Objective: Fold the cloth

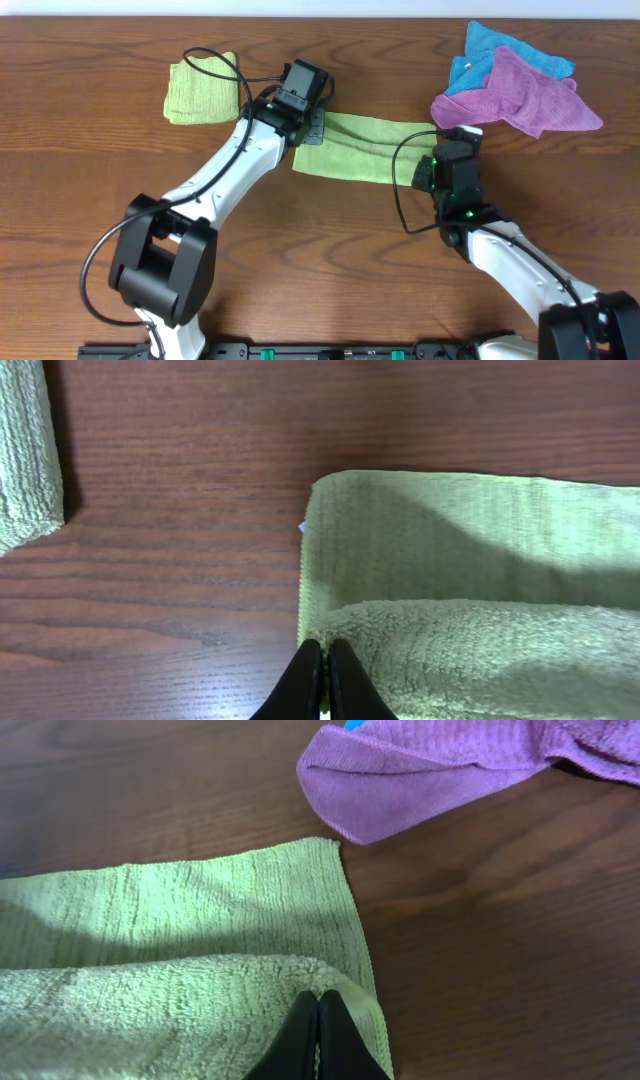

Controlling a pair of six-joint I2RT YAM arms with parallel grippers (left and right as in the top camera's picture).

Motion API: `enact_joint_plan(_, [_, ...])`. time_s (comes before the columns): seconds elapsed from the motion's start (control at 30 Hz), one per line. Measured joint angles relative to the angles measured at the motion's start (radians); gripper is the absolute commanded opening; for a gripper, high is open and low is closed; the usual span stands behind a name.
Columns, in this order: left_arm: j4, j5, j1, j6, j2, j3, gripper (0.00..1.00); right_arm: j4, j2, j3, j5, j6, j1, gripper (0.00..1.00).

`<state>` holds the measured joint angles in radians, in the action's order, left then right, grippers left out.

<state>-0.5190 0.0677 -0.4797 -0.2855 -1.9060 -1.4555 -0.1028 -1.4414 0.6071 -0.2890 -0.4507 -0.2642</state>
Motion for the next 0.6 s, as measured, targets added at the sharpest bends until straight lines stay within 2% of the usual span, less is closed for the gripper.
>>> enact_joint_plan(0.6, [0.052,0.0,0.012,0.006,-0.035,0.0,0.07,-0.023,-0.024,0.0,-0.035,0.011,0.006,0.01])
